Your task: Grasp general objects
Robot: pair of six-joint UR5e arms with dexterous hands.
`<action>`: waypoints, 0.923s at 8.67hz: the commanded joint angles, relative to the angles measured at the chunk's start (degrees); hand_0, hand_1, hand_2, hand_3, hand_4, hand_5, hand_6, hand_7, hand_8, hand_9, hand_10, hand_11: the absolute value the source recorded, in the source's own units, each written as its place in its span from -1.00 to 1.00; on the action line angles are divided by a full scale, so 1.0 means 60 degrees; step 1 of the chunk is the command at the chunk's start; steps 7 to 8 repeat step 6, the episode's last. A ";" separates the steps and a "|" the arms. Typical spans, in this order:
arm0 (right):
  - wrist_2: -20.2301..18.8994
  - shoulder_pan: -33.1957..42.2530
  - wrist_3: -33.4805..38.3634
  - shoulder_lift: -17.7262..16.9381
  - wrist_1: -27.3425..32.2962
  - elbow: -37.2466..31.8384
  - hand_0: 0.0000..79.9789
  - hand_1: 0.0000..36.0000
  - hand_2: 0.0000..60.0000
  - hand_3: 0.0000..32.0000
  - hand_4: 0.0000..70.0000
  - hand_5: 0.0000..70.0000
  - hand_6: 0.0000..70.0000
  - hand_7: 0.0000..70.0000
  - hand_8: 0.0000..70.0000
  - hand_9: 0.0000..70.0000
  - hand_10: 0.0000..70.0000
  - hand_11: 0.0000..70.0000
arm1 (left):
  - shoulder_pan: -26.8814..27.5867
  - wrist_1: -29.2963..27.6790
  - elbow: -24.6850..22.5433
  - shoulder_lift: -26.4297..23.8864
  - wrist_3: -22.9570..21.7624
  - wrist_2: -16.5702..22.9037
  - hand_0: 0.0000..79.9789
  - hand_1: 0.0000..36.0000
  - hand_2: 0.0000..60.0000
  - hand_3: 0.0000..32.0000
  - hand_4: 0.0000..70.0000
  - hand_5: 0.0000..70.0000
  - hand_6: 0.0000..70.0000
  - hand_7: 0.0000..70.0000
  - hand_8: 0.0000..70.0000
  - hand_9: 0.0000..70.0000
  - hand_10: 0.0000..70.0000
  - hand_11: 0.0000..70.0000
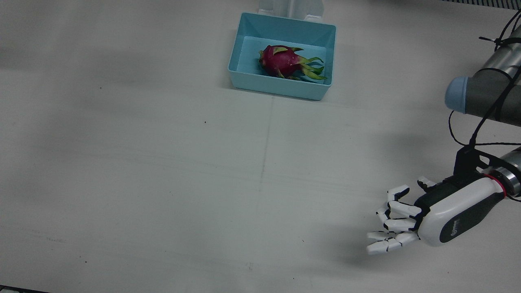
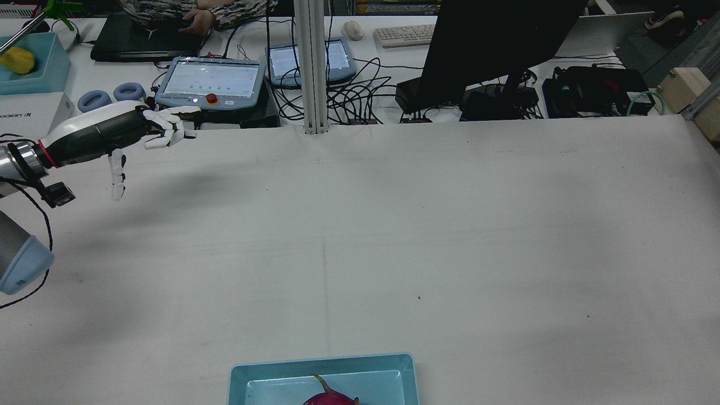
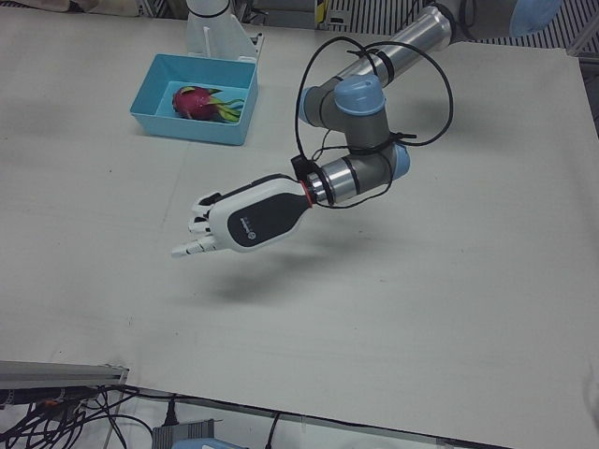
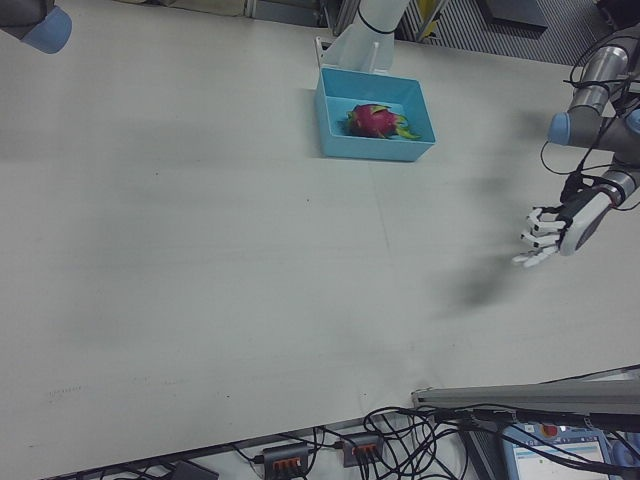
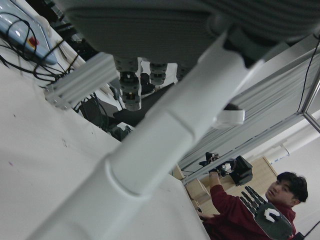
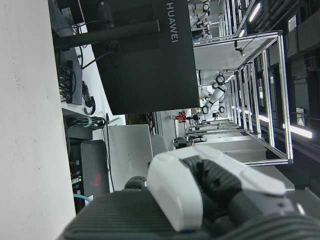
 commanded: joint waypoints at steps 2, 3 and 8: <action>0.0000 0.0000 0.0000 0.0000 0.0000 0.0000 -1.00 -1.00 -1.00 -1.00 -1.00 -1.00 -1.00 -1.00 -1.00 -1.00 -1.00 -1.00 | -0.1038 -0.1880 0.2024 0.0672 0.0575 -0.1845 1.00 1.00 1.00 -1.00 0.37 1.00 -0.12 0.95 -0.85 -0.65 -0.80 -0.57; 0.0000 0.0000 0.0000 0.0000 0.0000 0.0000 -1.00 -1.00 -1.00 -1.00 -1.00 -1.00 -1.00 -1.00 -1.00 -1.00 -1.00 -1.00 | -0.1038 -0.2580 0.2199 0.1244 0.0607 -0.2751 1.00 1.00 1.00 -1.00 0.13 1.00 -0.19 0.86 -0.87 -0.67 -0.72 -0.45; 0.0000 0.0000 0.0000 0.0000 0.0000 0.0000 -1.00 -1.00 -1.00 -1.00 -1.00 -1.00 -1.00 -1.00 -1.00 -1.00 -1.00 -1.00 | -0.1345 -0.3041 0.2230 0.2068 0.0622 -0.3432 -0.98 0.00 1.00 -1.00 0.21 1.00 -0.29 0.93 -0.89 -0.65 -0.99 -0.96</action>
